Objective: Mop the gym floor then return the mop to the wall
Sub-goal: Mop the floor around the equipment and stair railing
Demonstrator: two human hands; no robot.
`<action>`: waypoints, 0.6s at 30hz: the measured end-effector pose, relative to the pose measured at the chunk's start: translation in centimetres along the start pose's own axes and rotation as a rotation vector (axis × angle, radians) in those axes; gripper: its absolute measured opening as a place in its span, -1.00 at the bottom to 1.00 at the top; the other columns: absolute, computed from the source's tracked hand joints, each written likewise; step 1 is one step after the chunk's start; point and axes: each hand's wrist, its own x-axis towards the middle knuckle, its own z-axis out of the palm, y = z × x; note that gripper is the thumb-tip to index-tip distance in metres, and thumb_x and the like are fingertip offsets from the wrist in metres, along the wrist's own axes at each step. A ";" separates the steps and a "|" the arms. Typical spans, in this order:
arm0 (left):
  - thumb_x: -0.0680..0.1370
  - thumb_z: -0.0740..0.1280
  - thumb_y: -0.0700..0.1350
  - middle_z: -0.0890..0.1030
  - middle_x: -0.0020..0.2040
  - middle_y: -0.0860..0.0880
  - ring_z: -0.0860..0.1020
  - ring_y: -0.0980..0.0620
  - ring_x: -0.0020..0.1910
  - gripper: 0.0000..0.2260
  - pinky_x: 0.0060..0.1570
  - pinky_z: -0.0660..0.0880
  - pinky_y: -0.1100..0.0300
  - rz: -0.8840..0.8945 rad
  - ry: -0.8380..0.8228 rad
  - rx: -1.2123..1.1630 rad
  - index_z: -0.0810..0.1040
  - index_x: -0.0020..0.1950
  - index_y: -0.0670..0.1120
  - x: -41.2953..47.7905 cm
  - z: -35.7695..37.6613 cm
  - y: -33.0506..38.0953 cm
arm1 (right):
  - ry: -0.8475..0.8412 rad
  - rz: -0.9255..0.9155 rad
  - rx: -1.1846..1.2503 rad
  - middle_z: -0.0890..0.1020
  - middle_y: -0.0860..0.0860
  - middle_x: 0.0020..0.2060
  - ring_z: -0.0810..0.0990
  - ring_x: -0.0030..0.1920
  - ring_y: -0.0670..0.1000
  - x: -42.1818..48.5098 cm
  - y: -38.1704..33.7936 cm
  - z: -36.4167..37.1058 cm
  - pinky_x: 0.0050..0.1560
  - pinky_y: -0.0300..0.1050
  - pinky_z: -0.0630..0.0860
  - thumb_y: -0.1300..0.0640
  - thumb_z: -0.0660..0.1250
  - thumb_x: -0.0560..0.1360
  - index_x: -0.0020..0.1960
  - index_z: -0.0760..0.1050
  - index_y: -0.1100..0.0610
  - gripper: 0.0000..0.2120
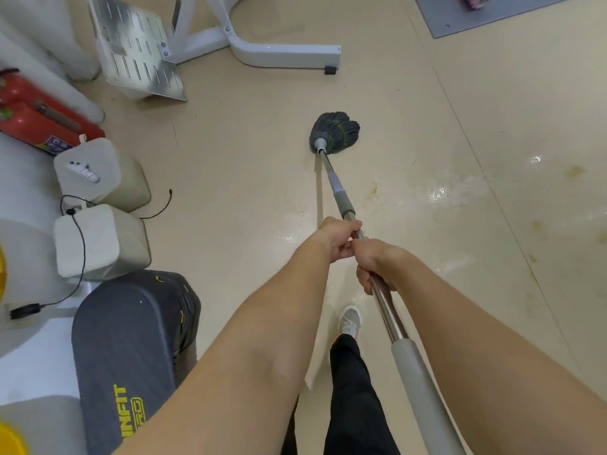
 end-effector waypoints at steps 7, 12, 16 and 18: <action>0.53 0.41 -0.17 0.67 0.00 -0.11 0.69 0.01 -0.35 -0.68 -0.36 0.61 0.18 -0.098 -0.122 0.047 0.53 0.26 -0.23 -6.3 -6.0 -7.7 | -0.008 0.060 -0.220 0.53 0.17 -0.37 0.54 -0.30 0.15 -7.6 1.8 8.8 -0.14 -0.06 0.55 0.46 0.24 0.54 0.40 0.30 0.38 -0.57; 0.50 0.42 -0.17 0.68 0.08 -0.15 0.71 -0.07 -0.22 -0.66 -0.26 0.65 0.11 -0.156 -0.096 0.086 0.52 0.24 -0.22 -9.5 -9.3 -14.0 | -0.075 0.114 -0.363 0.57 0.17 -0.36 0.56 -0.36 0.16 -11.3 4.2 15.6 -0.19 -0.10 0.57 0.41 0.24 0.56 0.00 0.40 0.28 -0.92; 0.51 0.42 -0.15 0.67 0.01 -0.12 0.69 -0.08 -0.17 -0.67 -0.10 0.66 0.06 -0.154 -0.074 0.110 0.52 0.24 -0.20 -11.9 -10.2 -18.9 | -0.158 0.123 -0.485 0.63 0.20 -0.26 0.51 -0.45 0.09 -14.1 6.3 19.7 -0.40 -0.08 0.51 0.53 0.36 0.41 0.33 0.36 0.40 -0.49; 0.52 0.42 -0.13 0.67 0.02 -0.12 0.69 -0.08 -0.14 -0.67 -0.04 0.65 0.05 -0.158 -0.074 0.123 0.52 0.24 -0.20 -12.9 -10.2 -21.5 | -0.187 0.110 -0.498 0.68 0.24 -0.23 0.50 -0.46 0.07 -15.3 8.0 21.4 -0.33 -0.07 0.54 0.55 0.37 0.40 0.43 0.28 0.45 -0.37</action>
